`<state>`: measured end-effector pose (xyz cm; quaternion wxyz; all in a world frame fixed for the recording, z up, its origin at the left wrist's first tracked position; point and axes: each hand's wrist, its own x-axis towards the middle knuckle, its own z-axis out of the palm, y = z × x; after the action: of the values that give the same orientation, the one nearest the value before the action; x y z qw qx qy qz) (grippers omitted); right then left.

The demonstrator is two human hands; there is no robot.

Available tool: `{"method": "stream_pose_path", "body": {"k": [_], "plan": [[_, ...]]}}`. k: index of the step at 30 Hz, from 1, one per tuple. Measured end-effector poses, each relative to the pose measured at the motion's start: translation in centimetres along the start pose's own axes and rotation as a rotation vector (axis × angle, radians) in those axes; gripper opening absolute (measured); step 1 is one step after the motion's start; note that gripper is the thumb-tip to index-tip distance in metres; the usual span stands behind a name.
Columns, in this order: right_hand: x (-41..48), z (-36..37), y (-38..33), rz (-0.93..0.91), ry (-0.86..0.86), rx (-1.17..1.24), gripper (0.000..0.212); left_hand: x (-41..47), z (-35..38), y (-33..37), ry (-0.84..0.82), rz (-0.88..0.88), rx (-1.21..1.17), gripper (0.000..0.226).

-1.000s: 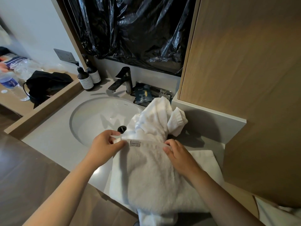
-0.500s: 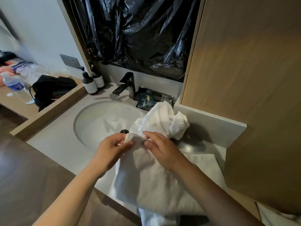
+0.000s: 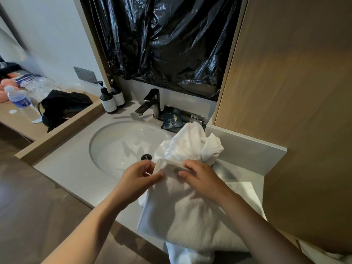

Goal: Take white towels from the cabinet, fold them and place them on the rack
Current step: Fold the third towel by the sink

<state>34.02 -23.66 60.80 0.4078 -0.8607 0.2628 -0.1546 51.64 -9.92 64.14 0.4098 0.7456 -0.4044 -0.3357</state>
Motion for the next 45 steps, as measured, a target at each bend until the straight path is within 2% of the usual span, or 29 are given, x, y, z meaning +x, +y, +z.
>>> {"method": "stream_pose_path", "body": {"k": [2, 7, 11, 13, 18, 21, 24, 29, 31, 34, 37, 40, 45], "plan": [[-0.5, -0.9, 1.8, 0.083, -0.045, -0.020, 0.015, 1.3, -0.3, 1.0, 0.001, 0.041, 0.215, 0.014], [-2.5, -2.4, 6.6, 0.207, -0.112, -0.036, 0.009, 4.5, 1.4, 4.3, -0.149, 0.037, 0.539, 0.044], [-3.0, -2.9, 9.2, 0.260, -0.115, -0.066, 0.012, 6.4, 4.7, 6.2, -0.307, 0.080, 0.910, 0.040], [-3.3, -3.0, 10.4, 0.264, -0.126, -0.066, 0.008, 6.9, 6.2, 6.9, -0.383, 0.075, 1.004, 0.036], [-3.9, -3.4, 11.9, 0.252, -0.093, -0.165, 0.017, 7.7, 7.9, 6.7, -0.439, 0.069, 1.012, 0.023], [-4.0, -4.9, 11.0, 0.252, -0.025, -0.214, 0.020, 7.6, 6.7, 6.6, -0.395, 0.101, 0.956, 0.020], [-3.7, -7.8, 9.0, 0.155, 0.047, -0.267, 0.020, 7.5, 4.8, 8.3, -0.312, 0.164, 0.869, 0.018], [-1.8, -13.6, 3.6, -0.020, 0.272, -0.380, 0.023, 7.0, 0.6, 14.2, -0.163, 0.371, 0.767, 0.018], [-1.1, -15.3, 1.6, -0.034, 0.312, -0.415, 0.018, 6.5, -1.0, 16.4, -0.082, 0.469, 0.753, 0.019], [-1.2, -15.8, 0.0, -0.077, 0.359, -0.531, 0.022, 5.1, -2.2, 17.6, 0.014, 0.601, 0.826, 0.021], [-3.6, -13.5, 0.2, -0.113, 0.389, -0.538, 0.019, 3.2, -1.7, 14.9, -0.022, 0.641, 0.875, 0.018], [-7.1, -9.3, 1.3, -0.071, 0.409, -0.541, 0.019, 1.3, -0.2, 9.8, -0.135, 0.571, 0.896, 0.019], [-11.6, -2.9, 2.8, 0.041, 0.515, -0.341, 0.023, -1.4, 1.5, 3.3, -0.236, 0.443, 0.813, 0.013]]}}
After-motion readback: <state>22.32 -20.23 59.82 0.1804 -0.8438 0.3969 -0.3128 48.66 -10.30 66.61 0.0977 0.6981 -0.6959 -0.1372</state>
